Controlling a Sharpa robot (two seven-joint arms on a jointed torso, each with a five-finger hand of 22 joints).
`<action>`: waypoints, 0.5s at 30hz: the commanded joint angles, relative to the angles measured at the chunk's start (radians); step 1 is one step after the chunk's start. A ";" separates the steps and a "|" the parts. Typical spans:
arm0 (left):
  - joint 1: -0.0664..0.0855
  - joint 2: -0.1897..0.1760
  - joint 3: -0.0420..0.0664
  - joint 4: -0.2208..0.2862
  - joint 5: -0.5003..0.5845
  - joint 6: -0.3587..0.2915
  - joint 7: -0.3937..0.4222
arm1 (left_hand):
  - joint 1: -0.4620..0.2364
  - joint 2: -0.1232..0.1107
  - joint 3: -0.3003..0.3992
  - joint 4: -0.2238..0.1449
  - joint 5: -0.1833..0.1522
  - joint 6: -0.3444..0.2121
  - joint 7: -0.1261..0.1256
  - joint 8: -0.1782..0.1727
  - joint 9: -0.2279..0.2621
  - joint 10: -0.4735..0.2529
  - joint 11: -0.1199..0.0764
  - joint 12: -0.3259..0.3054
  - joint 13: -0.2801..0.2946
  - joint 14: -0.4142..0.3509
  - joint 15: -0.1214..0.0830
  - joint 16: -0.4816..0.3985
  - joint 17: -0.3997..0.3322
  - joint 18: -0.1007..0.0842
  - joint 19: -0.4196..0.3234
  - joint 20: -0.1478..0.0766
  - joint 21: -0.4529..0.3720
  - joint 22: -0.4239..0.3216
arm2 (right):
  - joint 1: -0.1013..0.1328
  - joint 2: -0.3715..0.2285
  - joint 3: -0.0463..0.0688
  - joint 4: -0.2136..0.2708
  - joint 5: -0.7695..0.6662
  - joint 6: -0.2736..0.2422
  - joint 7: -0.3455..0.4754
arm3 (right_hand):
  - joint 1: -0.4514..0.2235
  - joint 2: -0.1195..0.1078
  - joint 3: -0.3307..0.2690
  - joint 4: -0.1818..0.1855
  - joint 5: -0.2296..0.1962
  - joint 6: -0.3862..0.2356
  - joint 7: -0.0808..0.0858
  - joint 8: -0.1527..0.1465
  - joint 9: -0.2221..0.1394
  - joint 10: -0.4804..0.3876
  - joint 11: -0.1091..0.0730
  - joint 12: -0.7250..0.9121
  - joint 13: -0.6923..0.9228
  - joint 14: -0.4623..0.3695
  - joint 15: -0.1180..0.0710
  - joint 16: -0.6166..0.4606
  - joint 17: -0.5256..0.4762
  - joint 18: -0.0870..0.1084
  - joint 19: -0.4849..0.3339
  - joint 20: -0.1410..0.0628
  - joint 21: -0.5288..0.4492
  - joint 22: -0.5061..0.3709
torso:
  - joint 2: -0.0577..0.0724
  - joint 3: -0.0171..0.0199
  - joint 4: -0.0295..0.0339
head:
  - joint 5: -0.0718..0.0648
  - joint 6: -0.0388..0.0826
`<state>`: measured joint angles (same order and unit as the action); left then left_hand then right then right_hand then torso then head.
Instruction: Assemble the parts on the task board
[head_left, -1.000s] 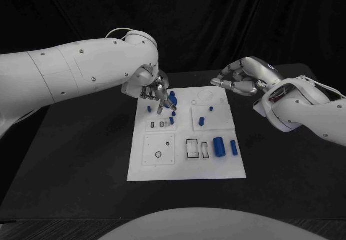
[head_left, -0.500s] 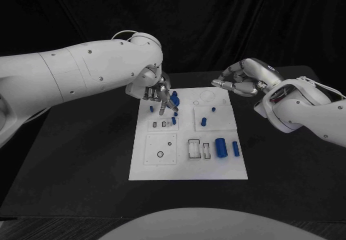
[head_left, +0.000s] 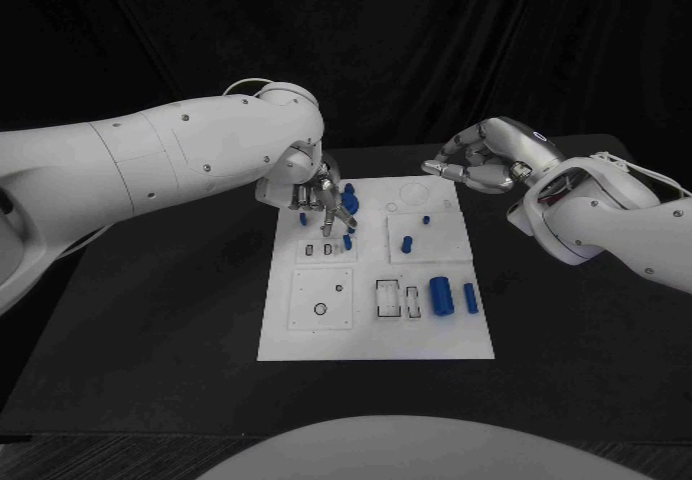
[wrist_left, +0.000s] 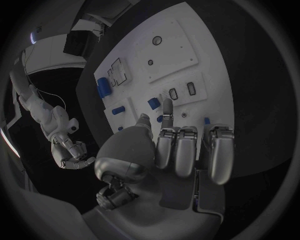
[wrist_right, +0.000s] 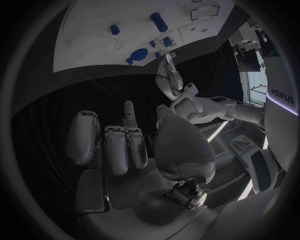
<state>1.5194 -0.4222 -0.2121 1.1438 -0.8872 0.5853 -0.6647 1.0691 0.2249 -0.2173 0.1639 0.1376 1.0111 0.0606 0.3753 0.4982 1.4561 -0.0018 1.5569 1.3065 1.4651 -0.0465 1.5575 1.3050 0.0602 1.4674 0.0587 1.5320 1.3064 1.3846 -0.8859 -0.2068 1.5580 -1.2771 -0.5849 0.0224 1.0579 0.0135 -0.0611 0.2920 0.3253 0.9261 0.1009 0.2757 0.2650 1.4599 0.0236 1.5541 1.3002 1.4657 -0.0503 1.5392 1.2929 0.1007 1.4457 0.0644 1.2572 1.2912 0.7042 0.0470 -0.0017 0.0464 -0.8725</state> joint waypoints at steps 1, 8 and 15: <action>-0.005 0.006 0.001 -0.002 0.015 -0.053 0.017 | -0.003 -0.004 0.037 -0.010 0.019 -0.008 -0.001 -0.020 0.020 0.115 -0.009 0.014 0.264 0.106 -0.013 0.013 0.266 -0.043 0.049 -0.006 0.010 0.198 | -0.002 0.001 0.001 -0.002 -0.001 0.017 -0.019 | 0.004 0.024 -0.042 -0.002 0.017 0.010 0.001 -0.020 -0.004 0.111 0.002 0.017 0.271 0.096 0.008 0.004 0.240 -0.033 0.007 0.001 0.002 0.190 | -0.001 0.0023 -0.0028 | 0.004 0.000; -0.017 0.020 0.001 -0.013 0.015 -0.075 0.034 | 0.000 -0.005 0.047 -0.018 0.026 -0.010 0.001 -0.033 0.020 0.115 -0.007 0.014 0.264 0.106 -0.011 0.013 0.266 -0.042 0.046 -0.005 0.008 0.195 | -0.002 0.003 0.001 -0.005 -0.001 0.017 -0.015 | 0.005 0.024 -0.042 -0.002 0.017 0.010 0.001 -0.020 -0.004 0.111 0.002 0.017 0.271 0.095 0.008 0.004 0.239 -0.033 0.006 0.001 0.001 0.190 | -0.002 0.0026 -0.0021 | 0.005 0.000; -0.034 0.031 0.001 -0.028 0.015 -0.082 0.044 | 0.001 -0.006 0.055 -0.024 0.030 -0.013 0.004 -0.046 0.019 0.115 -0.005 0.014 0.264 0.106 -0.010 0.013 0.266 -0.040 0.042 -0.003 0.005 0.190 | -0.002 0.004 0.001 -0.006 -0.001 0.021 -0.015 | 0.005 0.024 -0.042 -0.002 0.017 0.010 0.001 -0.020 -0.004 0.111 0.002 0.017 0.271 0.095 0.008 0.004 0.239 -0.033 0.006 0.001 0.001 0.190 | -0.004 0.0031 0.0001 | -0.002 0.000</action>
<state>1.4882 -0.3939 -0.2117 1.1190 -0.8802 0.5219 -0.6462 1.0691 0.2249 -0.1952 0.1419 0.1491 1.0038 0.0679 0.3402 0.4983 1.4580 0.0002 1.5569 1.3065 1.4651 -0.0465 1.5575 1.3050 0.0603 1.4675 0.0588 1.5318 1.3064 1.3844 -0.8814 -0.2068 1.5518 -1.2770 -0.5709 0.0218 1.0579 0.0135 -0.0719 0.2814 0.3253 0.9293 0.1039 0.2757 0.2650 1.4599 0.0236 1.5541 1.3002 1.4657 -0.0503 1.5392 1.2929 0.1008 1.4457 0.0644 1.2572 1.2912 0.7018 0.0492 -0.0031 0.0477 -0.8725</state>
